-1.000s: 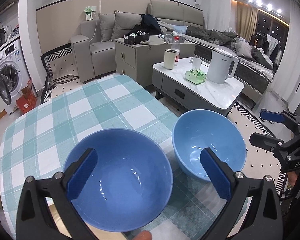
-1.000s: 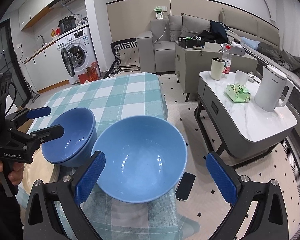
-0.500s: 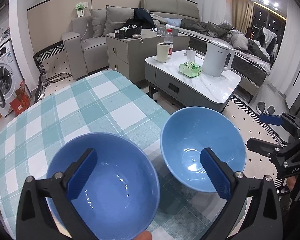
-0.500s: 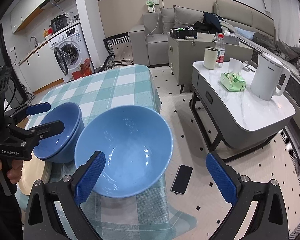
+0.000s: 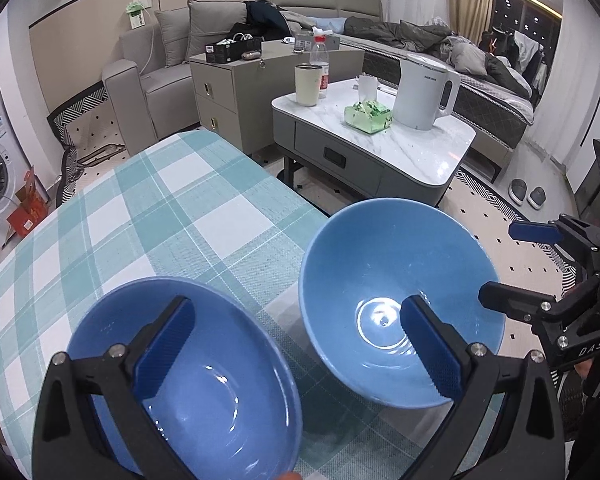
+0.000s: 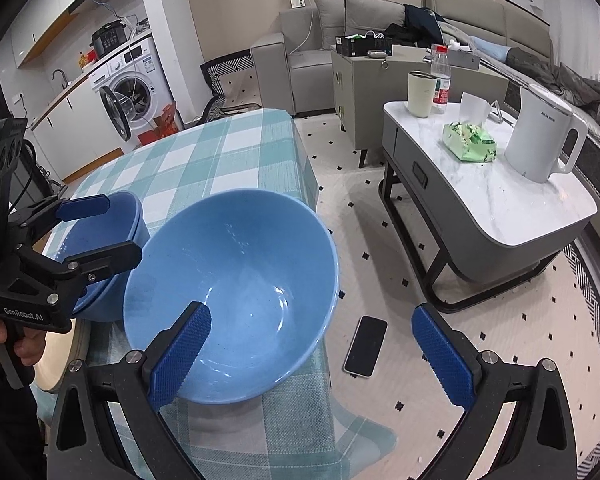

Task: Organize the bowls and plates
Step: 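Close both grippers on the light blue bowl rim, then lift the light blue bowl off the cloth with both grippers, then carry the light blue bowl over the darker blue bowl, then lower the light blue bowl into the darker blue bowl with both grippers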

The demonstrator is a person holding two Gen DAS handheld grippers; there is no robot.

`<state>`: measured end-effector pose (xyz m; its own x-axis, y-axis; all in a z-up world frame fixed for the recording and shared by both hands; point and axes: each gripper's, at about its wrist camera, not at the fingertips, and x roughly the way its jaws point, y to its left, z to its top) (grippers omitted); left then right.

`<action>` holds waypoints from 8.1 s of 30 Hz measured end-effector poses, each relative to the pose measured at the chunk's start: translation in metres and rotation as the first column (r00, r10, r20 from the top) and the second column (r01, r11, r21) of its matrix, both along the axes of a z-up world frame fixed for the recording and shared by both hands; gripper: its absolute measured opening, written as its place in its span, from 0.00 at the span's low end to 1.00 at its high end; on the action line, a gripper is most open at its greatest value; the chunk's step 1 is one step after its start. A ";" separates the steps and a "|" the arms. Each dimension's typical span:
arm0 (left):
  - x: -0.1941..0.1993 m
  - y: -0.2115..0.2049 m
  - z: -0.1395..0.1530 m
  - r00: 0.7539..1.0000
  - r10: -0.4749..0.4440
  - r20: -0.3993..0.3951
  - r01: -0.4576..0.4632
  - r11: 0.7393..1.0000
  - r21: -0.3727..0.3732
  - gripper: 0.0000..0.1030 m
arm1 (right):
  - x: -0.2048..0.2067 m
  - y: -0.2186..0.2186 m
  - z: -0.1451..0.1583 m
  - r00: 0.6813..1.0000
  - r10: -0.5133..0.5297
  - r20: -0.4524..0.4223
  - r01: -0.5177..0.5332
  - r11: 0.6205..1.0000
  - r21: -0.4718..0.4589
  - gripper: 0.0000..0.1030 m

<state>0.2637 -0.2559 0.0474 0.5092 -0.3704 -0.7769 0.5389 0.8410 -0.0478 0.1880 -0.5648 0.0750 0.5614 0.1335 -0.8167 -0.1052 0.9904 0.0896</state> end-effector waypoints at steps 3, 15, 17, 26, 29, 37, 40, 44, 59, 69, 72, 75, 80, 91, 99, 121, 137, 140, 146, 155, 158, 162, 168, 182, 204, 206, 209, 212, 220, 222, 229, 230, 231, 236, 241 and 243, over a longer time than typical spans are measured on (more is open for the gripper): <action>0.001 -0.006 -0.004 1.000 -0.022 -0.004 0.022 1.000 0.008 0.98 | 0.005 0.000 -0.007 1.000 0.000 -0.019 0.000 1.000 -0.004 0.99; 0.005 -0.024 -0.013 0.995 -0.093 0.037 0.091 0.994 0.054 0.83 | 0.016 0.003 -0.027 0.998 0.011 -0.068 -0.011 1.000 -0.003 0.99; 0.006 -0.025 -0.014 0.995 -0.099 0.032 0.097 0.994 0.050 0.80 | 0.017 0.006 -0.030 0.997 0.019 -0.075 -0.019 1.000 -0.004 0.99; 0.010 -0.030 -0.026 0.992 -0.122 -0.011 0.122 0.991 0.060 0.54 | 0.022 0.012 -0.041 0.994 0.034 -0.102 -0.034 0.999 0.006 0.99; 0.009 -0.031 -0.027 0.992 -0.128 -0.020 0.129 0.990 0.054 0.53 | 0.021 0.012 -0.044 0.993 0.037 -0.110 -0.036 0.999 0.010 0.99; 0.003 -0.034 -0.029 0.990 -0.141 -0.019 0.142 0.987 0.076 0.52 | 0.017 0.012 -0.047 0.993 0.041 -0.114 -0.038 0.999 0.029 0.99; 0.002 -0.034 -0.029 0.989 -0.144 -0.021 0.145 0.986 0.077 0.52 | 0.016 0.012 -0.047 0.993 0.035 -0.116 -0.032 0.999 0.029 0.99; -0.001 -0.034 -0.029 0.988 -0.153 -0.021 0.154 0.985 0.081 0.52 | 0.014 0.011 -0.046 0.992 0.041 -0.115 -0.037 0.999 0.036 0.99; -0.007 -0.030 -0.028 0.987 -0.158 -0.027 0.159 0.985 0.060 0.52 | 0.001 0.019 -0.037 0.992 0.082 -0.092 -0.078 0.996 0.046 0.80; -0.011 -0.030 -0.026 0.987 -0.161 -0.025 0.162 0.985 0.058 0.52 | -0.003 0.025 -0.034 0.991 0.104 -0.088 -0.101 0.994 0.033 0.67; -0.012 -0.029 -0.026 0.987 -0.159 -0.023 0.160 0.985 0.061 0.52 | -0.004 0.027 -0.032 0.992 0.100 -0.081 -0.099 0.995 0.016 0.65; -0.014 -0.029 -0.026 0.988 -0.154 -0.022 0.155 0.986 0.062 0.51 | -0.004 0.025 -0.032 0.993 0.088 -0.072 -0.088 0.996 0.011 0.60; -0.015 -0.029 -0.026 0.990 -0.141 -0.022 0.142 0.988 0.065 0.49 | -0.004 0.022 -0.031 0.995 0.074 -0.065 -0.074 0.997 0.002 0.54; -0.014 -0.029 -0.025 0.993 -0.117 -0.027 0.119 0.991 0.064 0.46 | -0.002 0.020 -0.030 0.997 0.060 -0.055 -0.062 0.998 -0.033 0.44; -0.015 -0.028 -0.021 0.994 -0.111 -0.017 0.112 0.992 0.057 0.46 | -0.003 0.020 -0.024 0.998 0.056 -0.041 -0.057 0.997 -0.045 0.44; -0.024 -0.011 0.021 0.995 -0.067 0.067 0.067 0.998 0.004 0.46 | -0.010 0.034 0.023 0.997 0.061 0.051 -0.058 0.996 -0.073 0.44; -0.027 0.013 0.048 0.992 -0.016 0.124 0.020 0.999 -0.034 0.46 | -0.014 0.055 0.055 0.990 0.083 0.112 -0.074 0.994 -0.079 0.44; -0.027 0.017 0.051 0.992 -0.003 0.130 0.009 0.999 -0.041 0.46 | -0.014 0.059 0.060 0.989 0.089 0.120 -0.080 0.994 -0.081 0.44; -0.028 0.029 0.059 0.989 0.026 0.148 -0.017 0.998 -0.064 0.46 | -0.013 0.070 0.069 0.985 0.104 0.137 -0.093 0.992 -0.086 0.44; -0.029 0.051 0.065 0.982 0.079 0.172 -0.064 0.994 -0.092 0.46 | -0.010 0.089 0.078 0.978 0.136 0.158 -0.123 0.989 -0.086 0.44; -0.030 0.057 0.066 0.979 0.096 0.180 -0.080 0.992 -0.094 0.46 | -0.009 0.099 0.081 0.976 0.146 0.164 -0.133 0.987 -0.087 0.44; -0.032 0.068 0.068 0.975 0.119 0.189 -0.101 0.990 -0.103 0.46 | -0.007 0.109 0.086 0.971 0.162 0.173 -0.148 0.985 -0.094 0.44; -0.033 0.083 0.070 0.968 0.151 0.202 -0.130 0.985 -0.117 0.46 | -0.004 0.124 0.089 0.965 0.190 0.181 -0.176 0.980 -0.094 0.44; -0.040 0.123 0.067 0.949 0.233 0.213 -0.208 0.969 -0.136 0.46 | 0.003 0.168 0.089 0.949 0.256 0.184 -0.241 0.966 -0.098 0.44; -0.041 0.154 0.055 0.936 0.292 0.195 -0.269 0.953 -0.136 0.46 | 0.013 0.204 0.073 0.941 0.300 0.159 -0.291 0.954 -0.077 0.44; -0.041 0.156 0.053 0.936 0.296 0.192 -0.273 0.952 -0.136 0.46 | 0.017 0.204 0.071 0.940 0.304 0.154 -0.295 0.952 -0.079 0.44; -0.041 0.158 0.052 0.935 0.299 0.190 -0.277 0.951 -0.135 0.46 | 0.020 0.206 0.068 0.940 0.309 0.148 -0.300 0.951 -0.080 0.44; -0.041 0.159 0.050 0.935 0.302 0.187 -0.280 0.951 -0.133 0.46 | 0.022 0.208 0.065 0.939 0.312 0.143 -0.303 0.950 -0.081 0.44; -0.037 0.160 0.043 0.937 0.305 0.172 -0.287 0.950 -0.124 0.46 | 0.026 0.210 0.055 0.941 0.315 0.125 -0.307 0.948 -0.078 0.44; -0.037 0.160 0.042 0.937 0.305 0.168 -0.287 0.950 -0.122 0.46 | 0.025 0.210 0.052 0.941 0.316 0.122 -0.309 0.948 -0.079 0.44; -0.035 0.161 0.034 0.939 0.306 0.156 -0.291 0.950 -0.115 0.46 | 0.025 0.213 0.045 0.942 0.318 0.108 -0.311 0.947 -0.078 0.44; -0.035 0.161 0.033 0.940 0.306 0.154 -0.291 0.950 -0.113 0.46 | 0.026 0.213 0.044 0.942 0.319 0.107 -0.312 0.947 -0.077 0.44; -0.034 0.161 0.032 0.940 0.306 0.151 -0.292 0.950 -0.111 0.46 | 0.026 0.213 0.042 0.942 0.318 0.105 -0.311 0.947 -0.077 0.44; -0.031 0.162 0.025 0.941 0.307 0.139 -0.295 0.950 -0.102 0.46 | 0.025 0.216 0.037 0.943 0.319 0.095 -0.312 0.946 -0.081 0.44; -0.029 0.161 0.017 0.943 0.307 0.128 -0.297 0.950 -0.092 0.46 | 0.028 0.218 0.033 0.943 0.321 0.090 -0.313 0.945 -0.096 0.44; -0.030 0.161 0.015 0.943 0.308 0.125 -0.298 0.950 -0.087 0.46 | 0.029 0.218 0.030 0.943 0.322 0.084 -0.313 0.945 -0.097 0.44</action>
<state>0.2338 -0.0946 0.0621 0.7040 -0.2302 -0.6719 0.2644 0.9630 -0.0529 0.2171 -0.3463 0.1053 0.5781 0.2536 -0.7755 -0.4195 0.9076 -0.0159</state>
